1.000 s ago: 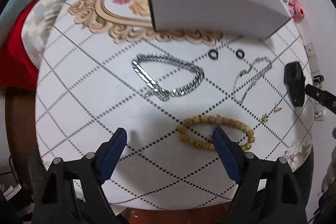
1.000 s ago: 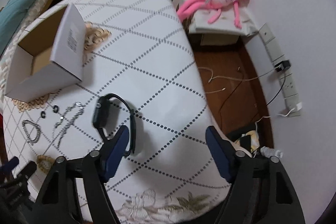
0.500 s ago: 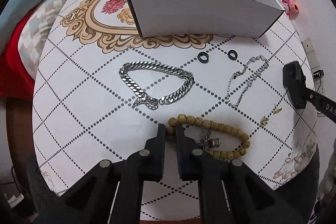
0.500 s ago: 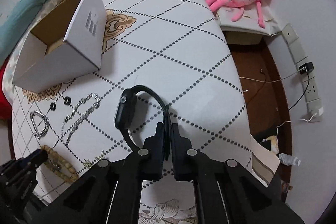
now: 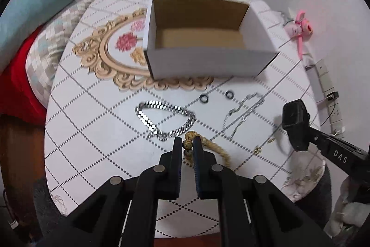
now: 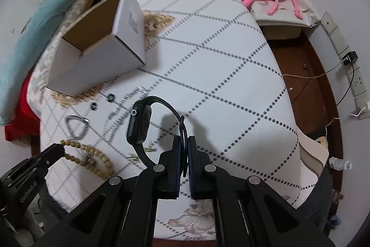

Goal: Organize jewelry
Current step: 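Carry the watch and bead bracelet into the cardboard box and open both grippers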

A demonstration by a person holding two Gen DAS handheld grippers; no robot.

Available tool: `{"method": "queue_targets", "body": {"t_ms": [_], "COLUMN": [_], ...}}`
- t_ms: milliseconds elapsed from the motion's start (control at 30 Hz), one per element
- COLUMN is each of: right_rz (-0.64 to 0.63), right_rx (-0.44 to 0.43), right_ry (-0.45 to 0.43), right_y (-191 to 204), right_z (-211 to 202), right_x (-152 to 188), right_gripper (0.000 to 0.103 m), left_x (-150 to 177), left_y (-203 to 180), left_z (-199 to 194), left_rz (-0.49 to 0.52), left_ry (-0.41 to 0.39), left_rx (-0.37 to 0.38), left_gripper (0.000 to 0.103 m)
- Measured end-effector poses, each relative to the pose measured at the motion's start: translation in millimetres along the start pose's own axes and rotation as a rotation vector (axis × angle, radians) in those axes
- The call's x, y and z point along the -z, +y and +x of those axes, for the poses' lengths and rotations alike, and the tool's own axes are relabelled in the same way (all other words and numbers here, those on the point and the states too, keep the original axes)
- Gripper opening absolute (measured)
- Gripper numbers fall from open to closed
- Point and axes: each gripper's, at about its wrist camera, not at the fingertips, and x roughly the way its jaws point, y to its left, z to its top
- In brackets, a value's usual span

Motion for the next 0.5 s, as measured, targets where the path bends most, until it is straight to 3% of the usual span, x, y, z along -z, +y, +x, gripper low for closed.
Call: {"method": "queue_targets", "body": {"t_ms": [233, 500], "right_rz": [-0.028, -0.072], "right_rx": [-0.065, -0.129], "right_ry": [-0.063, -0.150], "right_y": [18.9, 55.7], "right_z": [-33.4, -64.9], "right_x": [-23.3, -74.7], "right_gripper": [0.005, 0.005], "left_x": [-30.5, -102.7], "left_y": [0.2, -1.4], "left_z": [-29.8, -69.7], "left_rz": [-0.006, 0.006], "left_ry": [-0.083, -0.188], "left_rx": [0.058, 0.114], "left_gripper": [0.007, 0.007]}}
